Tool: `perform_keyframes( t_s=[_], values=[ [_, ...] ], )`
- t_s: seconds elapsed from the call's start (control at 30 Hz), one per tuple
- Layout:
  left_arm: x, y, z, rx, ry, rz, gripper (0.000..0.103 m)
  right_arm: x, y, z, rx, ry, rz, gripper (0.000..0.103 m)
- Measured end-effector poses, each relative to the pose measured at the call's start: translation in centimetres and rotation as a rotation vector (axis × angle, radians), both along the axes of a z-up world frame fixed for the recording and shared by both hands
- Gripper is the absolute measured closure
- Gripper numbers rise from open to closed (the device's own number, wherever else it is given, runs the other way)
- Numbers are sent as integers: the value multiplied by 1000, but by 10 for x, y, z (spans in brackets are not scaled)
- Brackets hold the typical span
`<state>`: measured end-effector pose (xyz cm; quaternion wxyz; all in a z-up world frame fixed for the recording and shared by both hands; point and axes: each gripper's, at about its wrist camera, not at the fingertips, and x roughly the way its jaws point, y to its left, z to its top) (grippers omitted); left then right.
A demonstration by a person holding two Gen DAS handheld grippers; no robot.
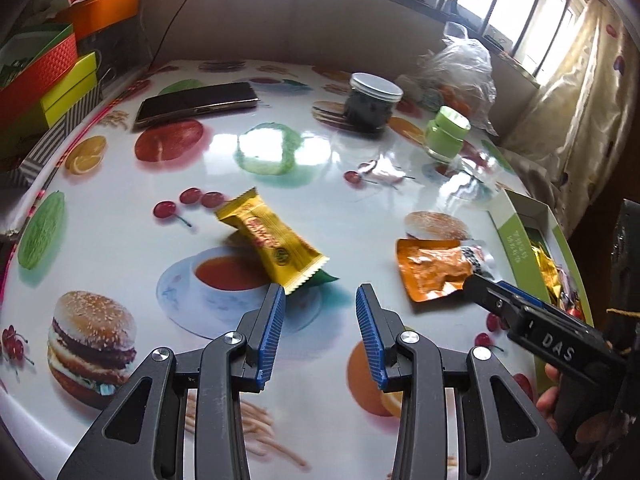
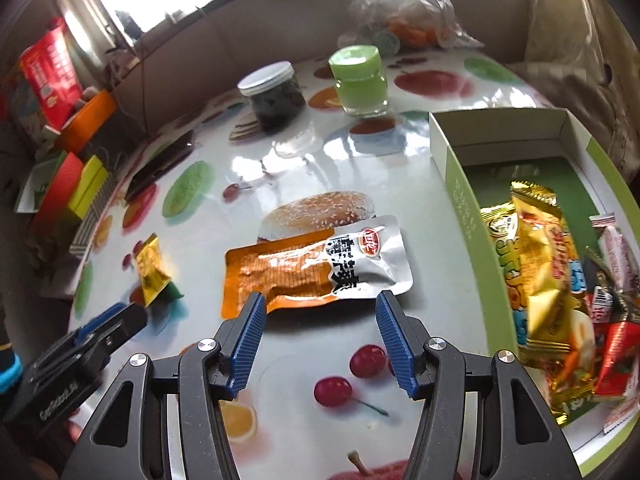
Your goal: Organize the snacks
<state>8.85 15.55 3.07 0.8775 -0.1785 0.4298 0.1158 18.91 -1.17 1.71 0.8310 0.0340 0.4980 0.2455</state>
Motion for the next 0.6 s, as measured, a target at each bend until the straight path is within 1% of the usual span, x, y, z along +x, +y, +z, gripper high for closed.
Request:
perform_keyframes(
  t_s=[0.27, 0.4, 0.6],
  values=[
    [-4, 19, -6, -13, 7, 33, 65, 19, 16, -4, -21, -18, -6, 46],
    [-5, 27, -9, -24, 10, 51, 65, 24, 30, -4, -45, -31, 25, 46],
    [-5, 34, -14, -39, 18, 68, 65, 19, 48, -6, -88, -76, 62, 45]
  ],
)
